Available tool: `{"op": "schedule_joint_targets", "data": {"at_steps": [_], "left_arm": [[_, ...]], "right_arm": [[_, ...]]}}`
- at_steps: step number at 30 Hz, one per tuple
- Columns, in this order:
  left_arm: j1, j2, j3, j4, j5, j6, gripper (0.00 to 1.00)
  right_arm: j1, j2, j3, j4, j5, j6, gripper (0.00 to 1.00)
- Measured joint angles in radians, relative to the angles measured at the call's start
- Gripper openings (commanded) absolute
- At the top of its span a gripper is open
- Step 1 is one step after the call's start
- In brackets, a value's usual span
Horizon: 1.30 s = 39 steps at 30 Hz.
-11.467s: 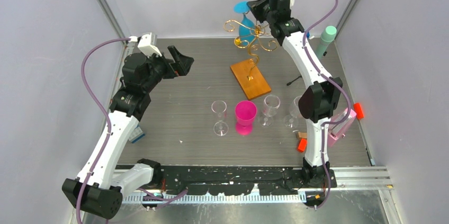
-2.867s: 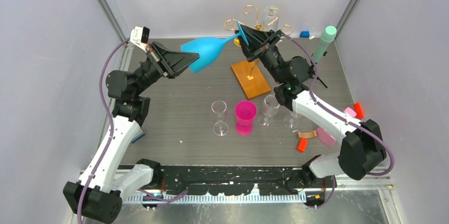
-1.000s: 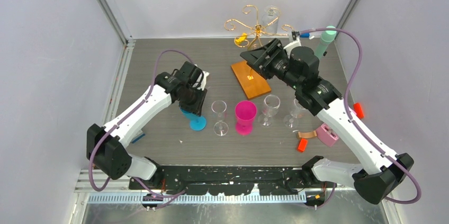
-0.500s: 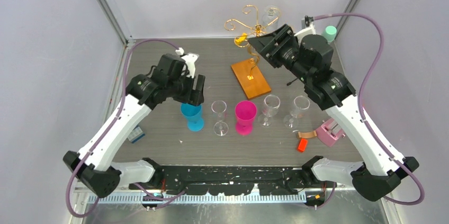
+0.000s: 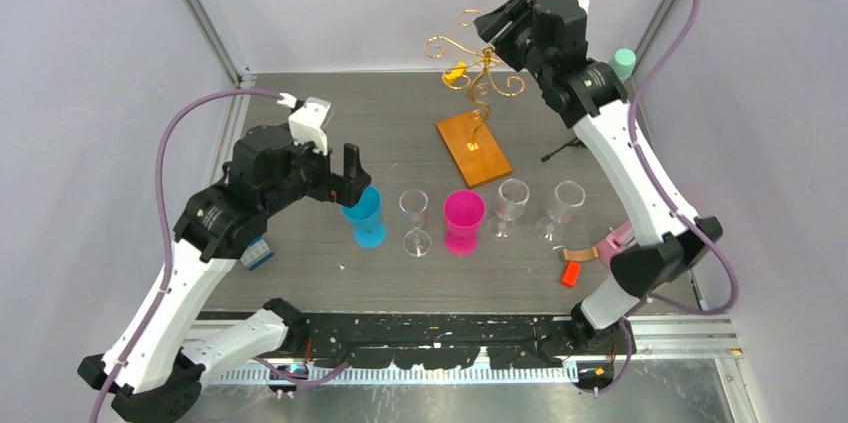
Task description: Take the wine glass off the wine glass rack
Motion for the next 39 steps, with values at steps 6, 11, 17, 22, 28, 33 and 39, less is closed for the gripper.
{"op": "schedule_joint_targets", "data": {"at_steps": [6,11,17,22,28,33,39], "left_arm": [[0.000,-0.016,-0.037,0.022,-0.004,0.026,1.00],[0.000,-0.009,-0.058,0.023,-0.005,0.035,1.00],[0.000,-0.009,-0.060,0.027,-0.007,0.059,1.00],[0.000,-0.011,-0.060,0.030,-0.011,0.078,1.00],[0.000,-0.023,-0.060,0.031,-0.016,0.082,1.00],[0.000,-0.027,-0.061,0.031,-0.020,0.084,1.00],[0.000,-0.027,-0.066,0.032,-0.026,0.086,1.00]], "right_arm": [[-0.106,0.179,0.156,-0.108,0.027,0.008,0.47],[-0.147,0.245,0.251,-0.174,0.071,0.004,0.46],[-0.184,0.266,0.306,-0.195,0.087,0.008,0.47],[-0.205,0.295,0.318,-0.197,0.100,0.011,0.54],[-0.225,0.343,0.323,-0.201,0.096,0.012,0.51],[-0.233,0.365,0.323,-0.182,0.080,0.011,0.38],[-0.239,0.376,0.323,-0.164,0.072,0.006,0.32]]}}
